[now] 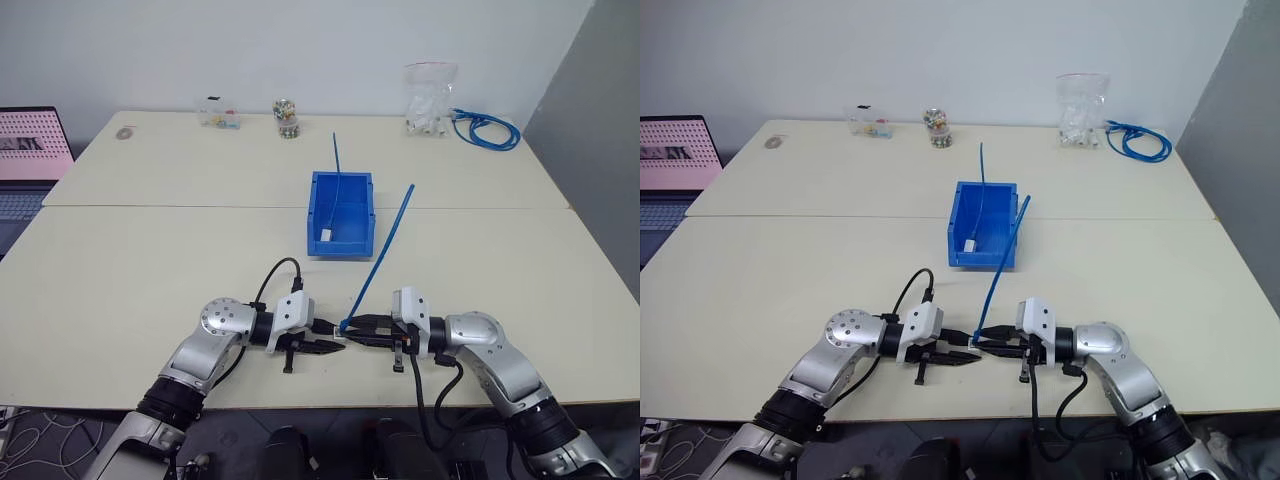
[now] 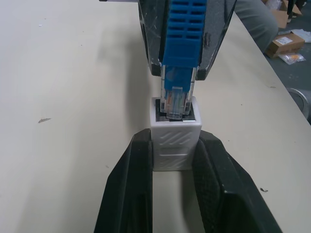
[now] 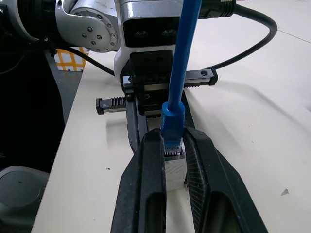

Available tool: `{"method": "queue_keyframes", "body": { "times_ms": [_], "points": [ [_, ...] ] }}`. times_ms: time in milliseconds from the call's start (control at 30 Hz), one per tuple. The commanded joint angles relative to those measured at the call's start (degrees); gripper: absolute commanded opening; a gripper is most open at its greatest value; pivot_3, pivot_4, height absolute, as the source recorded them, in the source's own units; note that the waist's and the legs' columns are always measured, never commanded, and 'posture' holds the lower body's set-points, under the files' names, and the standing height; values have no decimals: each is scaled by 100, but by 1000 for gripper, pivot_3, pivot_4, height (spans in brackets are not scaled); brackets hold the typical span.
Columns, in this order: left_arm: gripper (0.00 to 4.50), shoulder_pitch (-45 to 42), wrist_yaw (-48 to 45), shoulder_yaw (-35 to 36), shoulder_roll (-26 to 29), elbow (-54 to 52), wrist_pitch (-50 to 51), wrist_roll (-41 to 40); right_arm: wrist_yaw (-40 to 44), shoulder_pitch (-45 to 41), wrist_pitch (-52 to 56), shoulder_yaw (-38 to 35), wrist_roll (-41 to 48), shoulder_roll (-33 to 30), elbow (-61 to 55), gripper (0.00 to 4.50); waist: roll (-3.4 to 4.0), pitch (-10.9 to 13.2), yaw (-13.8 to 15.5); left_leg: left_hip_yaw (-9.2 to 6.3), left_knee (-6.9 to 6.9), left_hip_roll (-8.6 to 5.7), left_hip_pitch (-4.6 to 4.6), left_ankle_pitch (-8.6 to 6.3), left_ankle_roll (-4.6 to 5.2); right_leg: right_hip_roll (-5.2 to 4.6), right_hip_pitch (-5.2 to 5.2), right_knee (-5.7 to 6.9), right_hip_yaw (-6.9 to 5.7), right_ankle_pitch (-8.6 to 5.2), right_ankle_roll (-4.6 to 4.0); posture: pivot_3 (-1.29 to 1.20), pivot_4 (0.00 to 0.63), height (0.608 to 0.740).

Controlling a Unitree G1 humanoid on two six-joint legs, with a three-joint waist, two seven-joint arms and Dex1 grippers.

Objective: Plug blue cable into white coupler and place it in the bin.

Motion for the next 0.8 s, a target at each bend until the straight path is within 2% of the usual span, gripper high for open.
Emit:
{"method": "queue_keyframes", "body": {
  "times_ms": [33, 800],
  "points": [
    [787, 1, -6, 46, 46, -46, -8, 40, 118, -43, 53, 100, -154, -72, 82, 279, 0, 0, 0, 0, 0, 0, 0, 0, 0, 0, 0, 0, 0, 0, 0, 0, 150, 740],
    [787, 25, 9, 61, 54, -69, 20, 24, 494, -162, 138, 345, -211, -58, 472, 279, 4, -15, -1, 2, -1, 0, 5, 0, 0, 0, 3, 0, 2, 0, 0, 0, 150, 740]
  ]
}}
